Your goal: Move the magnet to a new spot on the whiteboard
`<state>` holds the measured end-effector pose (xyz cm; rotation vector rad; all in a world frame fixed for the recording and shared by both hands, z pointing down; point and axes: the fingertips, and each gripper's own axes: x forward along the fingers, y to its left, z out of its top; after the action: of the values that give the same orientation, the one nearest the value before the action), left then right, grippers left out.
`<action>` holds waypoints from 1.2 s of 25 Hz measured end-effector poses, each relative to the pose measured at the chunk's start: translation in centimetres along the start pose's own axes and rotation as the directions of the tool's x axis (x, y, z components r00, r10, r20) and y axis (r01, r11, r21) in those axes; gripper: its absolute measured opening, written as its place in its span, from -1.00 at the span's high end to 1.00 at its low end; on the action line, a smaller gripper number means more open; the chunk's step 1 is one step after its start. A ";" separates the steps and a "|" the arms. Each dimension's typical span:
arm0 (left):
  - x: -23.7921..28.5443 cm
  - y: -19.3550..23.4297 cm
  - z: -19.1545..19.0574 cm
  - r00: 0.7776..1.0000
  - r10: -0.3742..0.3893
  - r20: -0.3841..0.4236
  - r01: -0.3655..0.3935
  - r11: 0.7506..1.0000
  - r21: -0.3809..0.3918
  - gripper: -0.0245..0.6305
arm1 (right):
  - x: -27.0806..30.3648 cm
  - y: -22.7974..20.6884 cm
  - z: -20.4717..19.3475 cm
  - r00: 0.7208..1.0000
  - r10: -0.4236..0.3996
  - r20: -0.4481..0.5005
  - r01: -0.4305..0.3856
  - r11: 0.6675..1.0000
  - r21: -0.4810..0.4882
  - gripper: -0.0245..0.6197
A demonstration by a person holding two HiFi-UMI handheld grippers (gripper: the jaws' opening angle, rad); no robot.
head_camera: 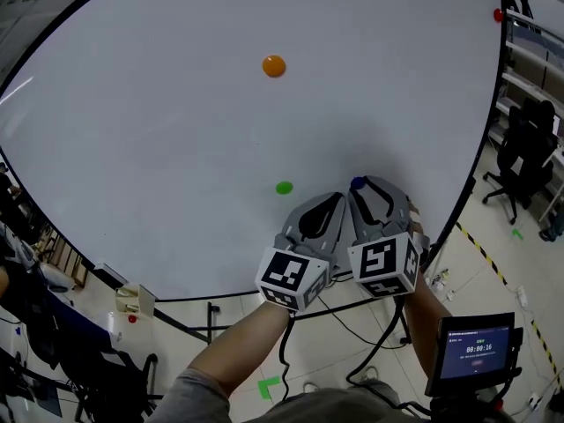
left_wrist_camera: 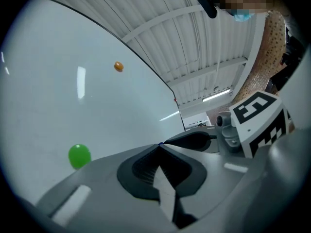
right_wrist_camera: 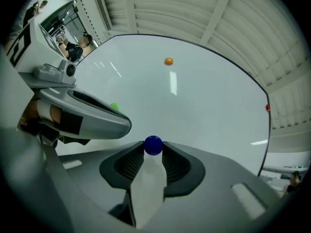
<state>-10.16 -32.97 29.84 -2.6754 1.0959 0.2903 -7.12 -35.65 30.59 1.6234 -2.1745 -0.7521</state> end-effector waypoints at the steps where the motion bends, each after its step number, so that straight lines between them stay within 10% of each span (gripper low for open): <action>1: 0.7 -0.5 0.3 1.000 -0.014 0.011 0.014 1.000 -0.002 0.92 | -0.3 -0.9 -0.1 1.000 -0.012 -0.003 0.012 1.000 -0.004 0.53; 20: 24.1 -16.0 9.5 0.964 -0.140 0.227 0.119 0.987 0.105 0.92 | -6.2 -30.4 -4.2 0.975 -0.187 0.120 0.196 0.978 -0.067 0.53; 30: 26.8 -18.4 13.0 0.955 -0.137 0.263 0.095 0.982 0.165 0.92 | -6.3 -36.4 -1.9 0.971 -0.169 0.169 0.183 0.981 -0.068 0.53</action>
<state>20.40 -34.23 12.85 -2.4624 0.8384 0.5165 24.28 -37.82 11.11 1.7855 -2.0925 -1.0463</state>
